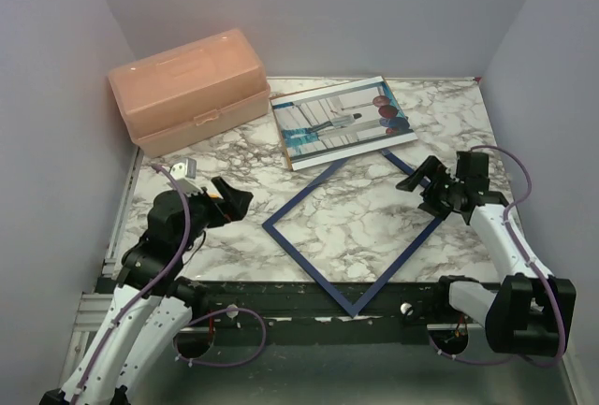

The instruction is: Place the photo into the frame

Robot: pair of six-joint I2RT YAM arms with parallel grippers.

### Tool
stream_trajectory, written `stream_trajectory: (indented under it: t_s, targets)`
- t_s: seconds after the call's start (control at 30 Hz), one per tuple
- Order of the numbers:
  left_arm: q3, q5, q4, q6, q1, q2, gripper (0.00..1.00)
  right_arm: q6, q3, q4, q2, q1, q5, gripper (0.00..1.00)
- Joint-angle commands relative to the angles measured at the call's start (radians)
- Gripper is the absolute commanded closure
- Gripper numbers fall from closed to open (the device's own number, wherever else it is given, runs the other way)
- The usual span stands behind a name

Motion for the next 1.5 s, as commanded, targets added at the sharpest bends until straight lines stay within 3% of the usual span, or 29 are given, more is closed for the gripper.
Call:
stream_trajectory:
  t_s: [0.0, 0.2, 0.43, 0.6, 0.8, 0.97, 1.2, 1.47]
  targets:
    - [0.017, 0.052, 0.013, -0.002, 0.0, 0.038, 0.01, 0.011, -0.013, -0.001, -0.07, 0.001, -0.07, 0.0]
    - [0.094, 0.134, 0.059, 0.01, 0.0, 0.234, 0.02, -0.012, 0.019, 0.003, -0.062, 0.001, -0.082, 0.0]
    - [0.319, 0.199, 0.028, -0.028, 0.0, 0.563, 0.02, -0.082, 0.058, 0.042, -0.043, 0.001, -0.171, 0.0]
    - [0.407, 0.256, 0.042, -0.054, 0.0, 0.699, 0.01, -0.053, 0.092, 0.029, -0.028, 0.001, -0.057, 0.0]
    - [0.266, 0.276, 0.188, -0.096, 0.0, 0.635, 0.02, -0.031, 0.165, 0.058, 0.089, 0.001, 0.037, 0.0]
    - [0.2, 0.258, 0.208, -0.096, 0.0, 0.569, 0.01, 0.018, 0.222, 0.174, 0.237, 0.0, 0.024, 0.0]
    - [0.19, 0.281, 0.207, -0.072, 0.001, 0.521, 0.01, 0.078, 0.275, 0.339, 0.464, 0.0, -0.074, 0.0]
    - [0.205, 0.308, 0.191, -0.03, 0.001, 0.513, 0.02, 0.084, 0.379, 0.42, 0.642, 0.0, -0.064, 0.02]
